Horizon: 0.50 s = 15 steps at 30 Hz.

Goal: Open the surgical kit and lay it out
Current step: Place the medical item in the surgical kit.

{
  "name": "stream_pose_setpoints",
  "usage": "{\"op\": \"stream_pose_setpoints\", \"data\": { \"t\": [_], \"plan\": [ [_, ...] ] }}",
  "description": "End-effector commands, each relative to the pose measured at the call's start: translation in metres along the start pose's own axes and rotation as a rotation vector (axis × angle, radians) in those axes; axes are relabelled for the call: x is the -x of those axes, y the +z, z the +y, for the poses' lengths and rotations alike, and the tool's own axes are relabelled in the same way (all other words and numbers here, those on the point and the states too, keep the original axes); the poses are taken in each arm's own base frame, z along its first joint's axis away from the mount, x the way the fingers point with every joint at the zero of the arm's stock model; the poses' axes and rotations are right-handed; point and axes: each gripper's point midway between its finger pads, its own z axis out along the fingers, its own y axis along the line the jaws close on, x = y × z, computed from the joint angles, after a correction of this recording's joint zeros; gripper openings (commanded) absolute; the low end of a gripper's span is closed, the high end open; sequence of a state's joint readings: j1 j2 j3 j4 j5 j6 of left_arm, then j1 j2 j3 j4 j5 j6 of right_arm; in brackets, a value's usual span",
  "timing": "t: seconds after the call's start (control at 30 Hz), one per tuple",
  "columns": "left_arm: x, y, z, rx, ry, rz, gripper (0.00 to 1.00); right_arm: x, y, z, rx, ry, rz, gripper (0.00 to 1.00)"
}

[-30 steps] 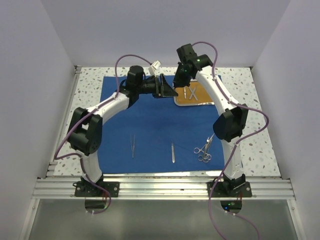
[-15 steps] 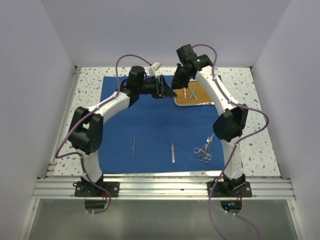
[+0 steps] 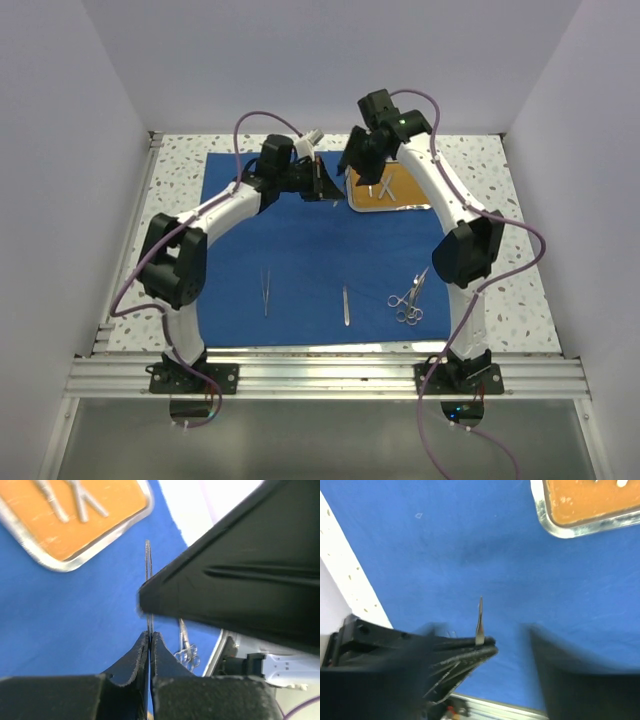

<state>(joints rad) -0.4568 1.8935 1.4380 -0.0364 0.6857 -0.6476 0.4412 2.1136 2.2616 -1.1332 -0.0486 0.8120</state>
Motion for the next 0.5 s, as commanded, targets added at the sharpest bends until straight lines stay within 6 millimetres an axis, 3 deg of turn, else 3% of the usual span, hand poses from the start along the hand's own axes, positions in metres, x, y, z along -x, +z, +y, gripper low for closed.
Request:
{"op": "stream_pose_setpoints", "data": {
  "t": [0.0, 0.03, 0.17, 0.23, 0.3, 0.33, 0.4, 0.47],
  "plan": [
    [0.013, -0.026, -0.011, 0.076, 0.107, -0.044, 0.00, 0.010, -0.008, 0.009, 0.042, -0.028, -0.011, 0.92],
    [0.002, -0.030, -0.004, 0.110, 0.088, -0.012, 0.00, 0.022, -0.010, 0.009, 0.048, -0.021, -0.038, 0.99],
    [-0.022, -0.060, 0.012, 0.258, 0.101, 0.035, 0.00, 0.058, 0.013, -0.008, 0.006, -0.015, -0.105, 0.99],
    [-0.042, -0.081, 0.021, 0.345, 0.101, 0.086, 0.00, 0.076, 0.033, -0.023, -0.018, -0.016, -0.135, 0.99],
    [-0.057, -0.102, 0.032, 0.439, 0.098, 0.096, 0.00, 0.085, 0.048, -0.035, -0.048, -0.047, -0.154, 0.98],
    [-0.069, -0.111, 0.036, 0.475, 0.082, 0.117, 0.00, 0.089, 0.068, -0.044, -0.077, -0.062, -0.156, 0.97],
    [-0.087, -0.132, 0.040, 0.536, 0.055, 0.113, 0.00, 0.099, 0.083, -0.054, -0.121, -0.119, -0.187, 0.93],
    [-0.103, -0.148, 0.045, 0.588, 0.016, 0.114, 0.00, 0.100, 0.111, -0.068, -0.175, -0.148, -0.183, 0.90]
  ]
}}
